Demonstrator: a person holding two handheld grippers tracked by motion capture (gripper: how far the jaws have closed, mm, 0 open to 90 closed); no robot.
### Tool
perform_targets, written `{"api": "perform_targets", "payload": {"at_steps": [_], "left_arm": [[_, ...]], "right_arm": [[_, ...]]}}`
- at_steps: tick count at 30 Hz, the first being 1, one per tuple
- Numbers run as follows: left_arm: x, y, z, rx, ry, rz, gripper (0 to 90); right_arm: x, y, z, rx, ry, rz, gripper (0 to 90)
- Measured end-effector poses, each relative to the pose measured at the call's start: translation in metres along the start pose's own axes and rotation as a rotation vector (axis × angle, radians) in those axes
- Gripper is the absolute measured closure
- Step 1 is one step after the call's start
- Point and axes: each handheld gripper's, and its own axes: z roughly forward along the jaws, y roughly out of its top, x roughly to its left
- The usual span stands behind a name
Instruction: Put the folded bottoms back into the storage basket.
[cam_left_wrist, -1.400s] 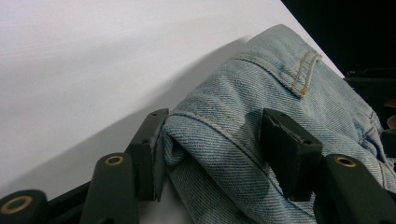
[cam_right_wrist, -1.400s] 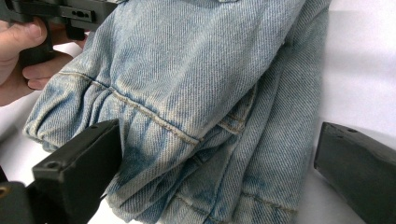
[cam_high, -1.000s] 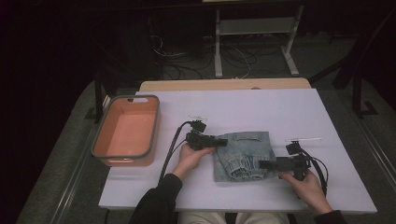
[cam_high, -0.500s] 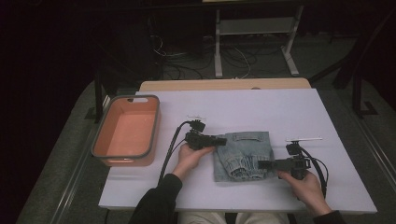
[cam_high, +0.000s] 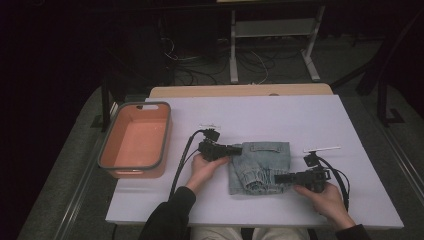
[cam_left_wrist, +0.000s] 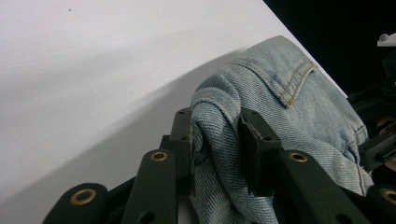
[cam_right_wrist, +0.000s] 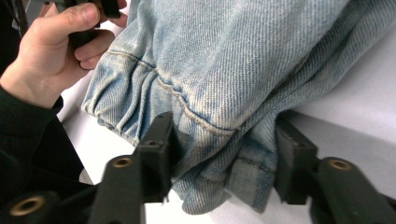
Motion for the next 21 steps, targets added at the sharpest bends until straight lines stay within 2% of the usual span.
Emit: {"api": "perform_targets", "payload": {"at_steps": [7,21], "left_arm": [[-0.004,0.0,0.0,-0.007,0.013,0.03,71.0],[-0.013,0.006,-0.005,-0.021,0.005,0.055,71.8]], "right_arm": [[0.004,-0.001,-0.001,-0.012,-0.016,-0.04,58.7],[0.013,-0.001,-0.009,-0.017,-0.02,-0.082,59.8]]}}
